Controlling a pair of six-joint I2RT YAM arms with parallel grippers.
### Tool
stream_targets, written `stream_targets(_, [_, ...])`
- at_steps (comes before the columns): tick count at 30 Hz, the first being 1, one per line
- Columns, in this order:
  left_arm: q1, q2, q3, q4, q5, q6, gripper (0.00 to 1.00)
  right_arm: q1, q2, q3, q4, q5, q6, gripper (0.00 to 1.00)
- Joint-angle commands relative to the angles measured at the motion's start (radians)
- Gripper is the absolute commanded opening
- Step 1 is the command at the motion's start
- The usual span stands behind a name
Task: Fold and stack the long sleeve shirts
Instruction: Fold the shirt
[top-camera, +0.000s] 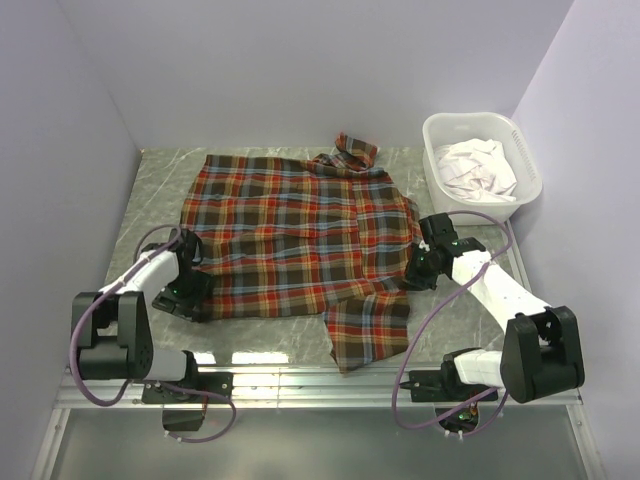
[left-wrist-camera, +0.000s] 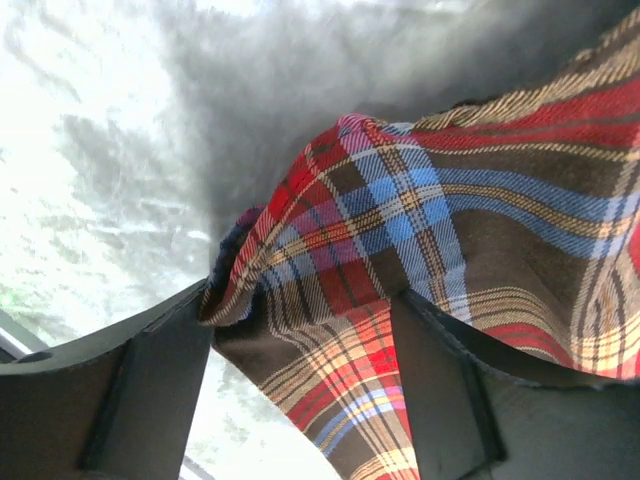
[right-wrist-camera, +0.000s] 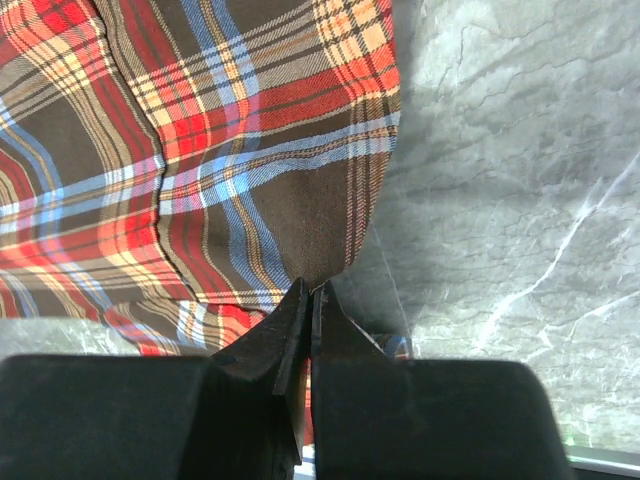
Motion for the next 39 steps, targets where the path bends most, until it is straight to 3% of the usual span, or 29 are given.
stream_targets(1, [0.015,0.026,0.018,0.003,-0.095,0.034,0.78,0.006,-0.03,-0.003,0.025,-0.001,0.005,0.0])
stream_targets(10, [0.015,-0.216,-0.105,-0.078,-0.012,-0.06,0.98,0.009,-0.019,-0.014,0.043,-0.01,0.005,0.0])
stream_targets(14, [0.015,-0.283,-0.117,-0.115,-0.052,-0.091,0.99,0.015,-0.013,-0.01,0.05,-0.016,0.008,0.0])
stream_targets(21, [0.014,-0.229,-0.149,-0.031,-0.035,-0.066,0.96,0.018,-0.024,-0.013,0.048,-0.014,0.011,0.0])
stream_targets(25, [0.014,-0.193,-0.153,-0.016,-0.032,-0.061,0.86,0.016,-0.03,-0.013,0.047,-0.01,0.011,0.0])
stream_targets(27, [0.014,-0.193,-0.148,-0.017,-0.032,-0.06,0.7,0.018,-0.034,-0.016,0.045,-0.007,0.013,0.0])
stream_targets(28, [0.014,-0.198,-0.146,-0.017,-0.031,-0.054,0.55,0.018,-0.036,-0.016,0.046,-0.005,0.013,0.0])
stream_targets(34, [0.012,-0.265,-0.104,-0.069,-0.055,-0.019,0.15,0.018,-0.053,-0.006,0.025,0.027,0.005,0.0])
stream_targets(36, [0.012,-0.288,-0.07,-0.089,-0.064,-0.005,0.09,0.018,-0.064,0.001,0.01,0.038,-0.002,0.0])
stream_targets(39, [0.012,-0.299,-0.019,-0.123,-0.081,0.024,0.08,0.018,-0.079,0.021,-0.019,0.048,-0.01,0.0])
